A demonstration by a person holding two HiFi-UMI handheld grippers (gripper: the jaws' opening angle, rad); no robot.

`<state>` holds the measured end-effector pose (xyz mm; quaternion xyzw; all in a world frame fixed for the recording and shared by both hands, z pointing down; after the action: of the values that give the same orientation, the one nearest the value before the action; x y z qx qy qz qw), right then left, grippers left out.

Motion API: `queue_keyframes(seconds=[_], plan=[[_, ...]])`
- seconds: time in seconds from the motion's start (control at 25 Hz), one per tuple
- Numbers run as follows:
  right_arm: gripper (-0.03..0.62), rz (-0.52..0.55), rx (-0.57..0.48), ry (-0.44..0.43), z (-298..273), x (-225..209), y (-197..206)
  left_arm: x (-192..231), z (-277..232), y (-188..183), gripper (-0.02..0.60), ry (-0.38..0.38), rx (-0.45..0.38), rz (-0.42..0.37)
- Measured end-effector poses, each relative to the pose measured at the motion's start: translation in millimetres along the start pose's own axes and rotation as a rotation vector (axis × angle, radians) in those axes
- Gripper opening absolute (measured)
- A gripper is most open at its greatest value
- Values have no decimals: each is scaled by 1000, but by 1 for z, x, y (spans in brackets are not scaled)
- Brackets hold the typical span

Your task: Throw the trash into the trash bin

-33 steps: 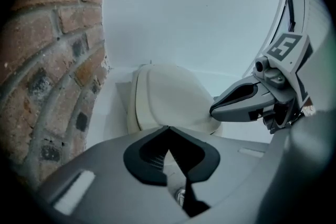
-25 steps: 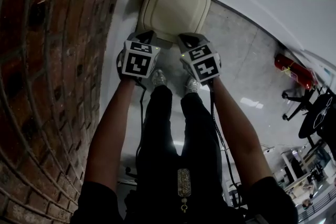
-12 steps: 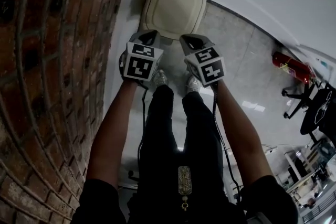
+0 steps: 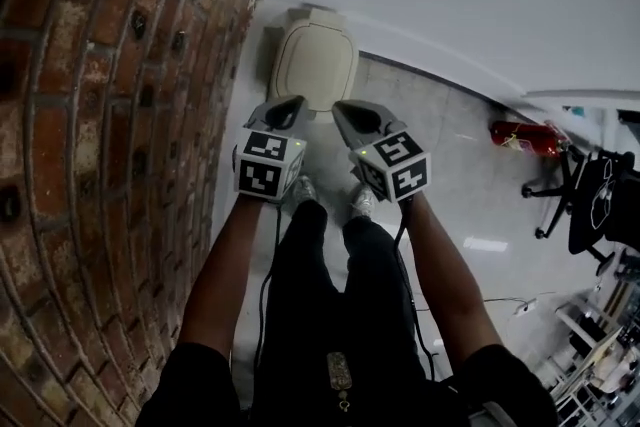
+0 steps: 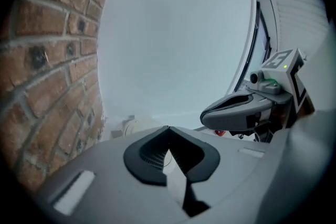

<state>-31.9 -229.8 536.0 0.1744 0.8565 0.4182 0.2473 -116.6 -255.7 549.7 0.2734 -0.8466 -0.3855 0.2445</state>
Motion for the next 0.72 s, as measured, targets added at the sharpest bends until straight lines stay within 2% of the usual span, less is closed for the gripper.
queue_keyframes(seconds=[0.2, 0.48, 0.6, 0.72], plan=[[3, -12, -143, -45, 59, 28, -54, -37, 53, -49, 6, -20, -110, 18], [5, -29, -320, -162, 166, 64, -97, -125, 135, -103, 8, -71, -221, -60], [5, 30, -342, -188, 222, 81, -108, -171, 169, -122, 6, -78, -258, -79], [6, 157, -336, -165, 271, 99, -115, -211, 203, -140, 6, -90, -300, -104]])
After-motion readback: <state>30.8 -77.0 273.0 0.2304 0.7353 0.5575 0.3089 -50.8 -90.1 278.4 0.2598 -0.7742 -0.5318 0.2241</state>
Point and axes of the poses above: the fingertips, and each gripper's own axes: z backward along the fingers, x to its left, y out of its underside, the point moved 3 cm from there along z, backward along the fingers, and after that the axes turned 4 degrees about -x, right-handed, at the moved point
